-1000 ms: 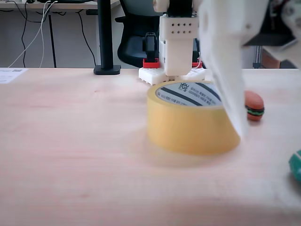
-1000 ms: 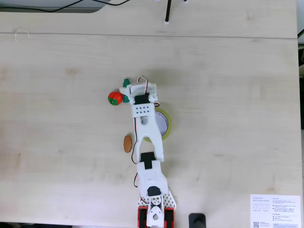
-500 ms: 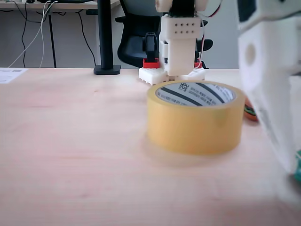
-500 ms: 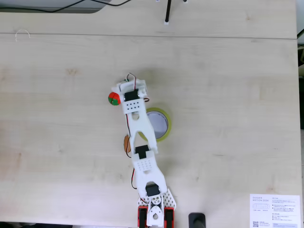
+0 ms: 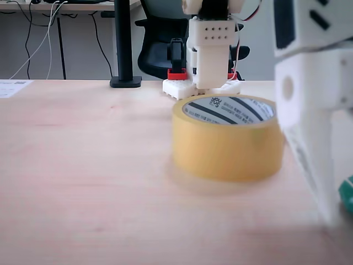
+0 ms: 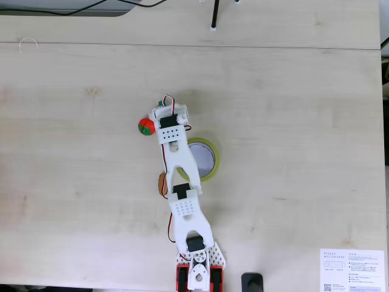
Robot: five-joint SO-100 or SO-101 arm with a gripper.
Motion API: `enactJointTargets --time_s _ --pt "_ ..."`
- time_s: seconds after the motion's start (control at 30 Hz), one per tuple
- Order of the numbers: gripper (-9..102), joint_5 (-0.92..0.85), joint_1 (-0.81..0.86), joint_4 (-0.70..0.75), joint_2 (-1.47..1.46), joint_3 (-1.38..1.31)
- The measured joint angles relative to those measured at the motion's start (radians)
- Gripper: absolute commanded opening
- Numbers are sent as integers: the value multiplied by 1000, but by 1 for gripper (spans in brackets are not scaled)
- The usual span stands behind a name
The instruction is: Grasp a cucumber and put it in the hole.
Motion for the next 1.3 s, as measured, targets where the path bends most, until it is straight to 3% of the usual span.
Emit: enactJointTargets --time_s 0.63,1.3 --pt "9 8 -2 0 -55 -46" --pt "3 8 8 8 -49 -44"
